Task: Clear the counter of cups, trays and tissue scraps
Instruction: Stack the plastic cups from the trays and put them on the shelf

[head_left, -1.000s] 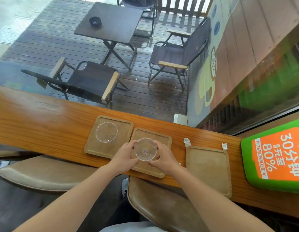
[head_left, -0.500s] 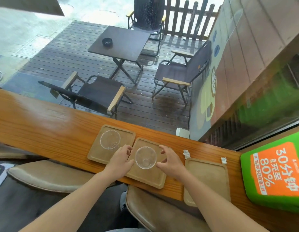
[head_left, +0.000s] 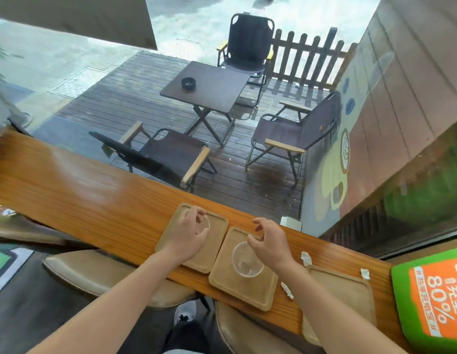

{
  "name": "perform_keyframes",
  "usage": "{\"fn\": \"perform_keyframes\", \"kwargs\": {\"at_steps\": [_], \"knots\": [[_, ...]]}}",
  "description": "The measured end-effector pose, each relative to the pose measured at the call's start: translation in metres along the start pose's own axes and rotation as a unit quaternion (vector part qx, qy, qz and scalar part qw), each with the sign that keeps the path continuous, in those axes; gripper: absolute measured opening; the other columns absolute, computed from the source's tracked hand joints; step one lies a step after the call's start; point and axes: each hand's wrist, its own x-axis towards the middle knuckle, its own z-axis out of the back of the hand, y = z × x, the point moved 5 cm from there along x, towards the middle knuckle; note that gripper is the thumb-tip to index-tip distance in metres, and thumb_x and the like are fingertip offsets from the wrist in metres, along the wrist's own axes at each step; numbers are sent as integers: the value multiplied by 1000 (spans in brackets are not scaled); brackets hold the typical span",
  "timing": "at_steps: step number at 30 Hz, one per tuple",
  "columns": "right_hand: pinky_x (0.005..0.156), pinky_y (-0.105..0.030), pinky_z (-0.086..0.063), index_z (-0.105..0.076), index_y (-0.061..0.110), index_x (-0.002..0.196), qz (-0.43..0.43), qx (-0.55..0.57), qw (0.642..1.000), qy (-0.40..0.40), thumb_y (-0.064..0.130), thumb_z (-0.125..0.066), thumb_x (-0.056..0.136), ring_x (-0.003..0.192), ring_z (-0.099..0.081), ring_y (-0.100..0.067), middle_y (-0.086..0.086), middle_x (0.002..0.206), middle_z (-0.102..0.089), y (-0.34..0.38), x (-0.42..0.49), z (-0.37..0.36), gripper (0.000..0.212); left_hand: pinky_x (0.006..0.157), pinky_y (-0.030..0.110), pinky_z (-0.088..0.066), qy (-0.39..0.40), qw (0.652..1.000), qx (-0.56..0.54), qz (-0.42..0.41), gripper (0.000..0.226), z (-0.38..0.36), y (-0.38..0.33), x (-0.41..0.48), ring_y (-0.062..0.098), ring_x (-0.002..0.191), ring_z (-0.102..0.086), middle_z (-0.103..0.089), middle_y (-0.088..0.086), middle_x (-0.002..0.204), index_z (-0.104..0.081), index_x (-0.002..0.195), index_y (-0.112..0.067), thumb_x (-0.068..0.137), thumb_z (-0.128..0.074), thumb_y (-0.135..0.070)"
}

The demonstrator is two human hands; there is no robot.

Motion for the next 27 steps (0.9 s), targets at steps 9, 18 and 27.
{"fn": "perform_keyframes", "kwargs": {"at_steps": [9,18,27], "knots": [[76,-12,-45,-53,19,134,-52,20,998,-14,15,-71,89,96,-55,-7,8,106,-58,74,22,-67,49,72,24,-54,57,998,-17,-24,44,59,63,46,14,80,-59,-52,-5,107,-49,123,-24,86,-70,-9],[102,-35,-47,-31,17,152,-191,-16,980,56,-4,-65,85,132,-44,-25,-9,147,-41,67,21,-123,78,68,18,-49,150,988,-23,-19,49,44,103,54,13,86,-58,-52,-6,108,-47,117,-30,83,-70,-4],[99,-39,-52,-23,23,154,-258,49,964,39,9,-76,84,130,-47,-27,-8,148,-38,59,16,-143,90,89,35,-57,214,977,-3,-16,58,23,102,58,17,98,-61,-54,-2,120,-48,130,-20,80,-72,0]]}}
